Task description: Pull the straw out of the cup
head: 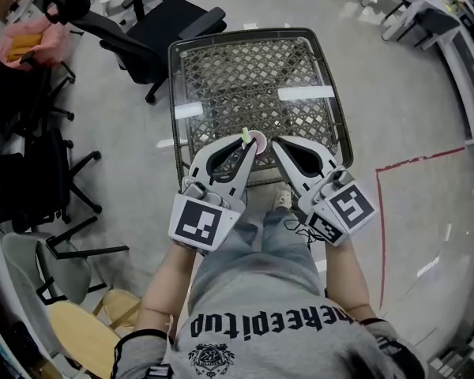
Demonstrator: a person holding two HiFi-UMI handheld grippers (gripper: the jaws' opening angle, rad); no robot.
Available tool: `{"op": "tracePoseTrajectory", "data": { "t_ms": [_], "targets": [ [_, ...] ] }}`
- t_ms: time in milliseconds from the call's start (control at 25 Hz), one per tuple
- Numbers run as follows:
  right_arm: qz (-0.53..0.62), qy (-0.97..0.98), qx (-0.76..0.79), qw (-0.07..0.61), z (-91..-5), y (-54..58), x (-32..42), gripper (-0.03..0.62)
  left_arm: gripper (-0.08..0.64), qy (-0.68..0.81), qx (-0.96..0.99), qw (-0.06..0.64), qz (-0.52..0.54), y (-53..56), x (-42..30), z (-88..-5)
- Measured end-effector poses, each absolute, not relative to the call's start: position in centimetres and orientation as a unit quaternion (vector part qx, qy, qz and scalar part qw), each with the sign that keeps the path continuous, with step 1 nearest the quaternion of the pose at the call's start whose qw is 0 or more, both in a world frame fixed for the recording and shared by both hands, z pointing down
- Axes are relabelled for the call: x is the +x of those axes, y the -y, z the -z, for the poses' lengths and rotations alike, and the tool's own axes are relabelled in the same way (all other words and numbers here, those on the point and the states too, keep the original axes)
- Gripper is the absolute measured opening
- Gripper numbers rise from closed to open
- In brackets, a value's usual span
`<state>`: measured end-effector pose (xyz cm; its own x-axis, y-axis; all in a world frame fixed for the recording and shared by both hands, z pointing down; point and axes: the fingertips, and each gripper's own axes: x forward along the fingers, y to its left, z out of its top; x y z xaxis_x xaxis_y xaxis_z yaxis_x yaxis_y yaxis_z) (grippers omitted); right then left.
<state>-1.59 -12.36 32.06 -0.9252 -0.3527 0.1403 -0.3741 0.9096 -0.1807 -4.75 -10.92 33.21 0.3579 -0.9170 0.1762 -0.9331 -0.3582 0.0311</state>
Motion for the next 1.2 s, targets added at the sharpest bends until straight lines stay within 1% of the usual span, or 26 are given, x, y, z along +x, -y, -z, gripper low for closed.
{"op": "tracePoseTrajectory", "data": {
  "t_ms": [480, 1200],
  "targets": [
    [-0.065, 0.977, 0.197, 0.051, -31.7, 10.0, -2.7, 0.009, 0.071, 0.545, 0.835, 0.052, -0.055, 8.8, -5.2, -32.7],
    [-0.050, 0.978, 0.195, 0.057, -31.1, 9.1, -3.0, 0.009, 0.071, 0.544, 0.837, 0.048, -0.044, 8.1, -5.3, -32.1]
  ]
}}
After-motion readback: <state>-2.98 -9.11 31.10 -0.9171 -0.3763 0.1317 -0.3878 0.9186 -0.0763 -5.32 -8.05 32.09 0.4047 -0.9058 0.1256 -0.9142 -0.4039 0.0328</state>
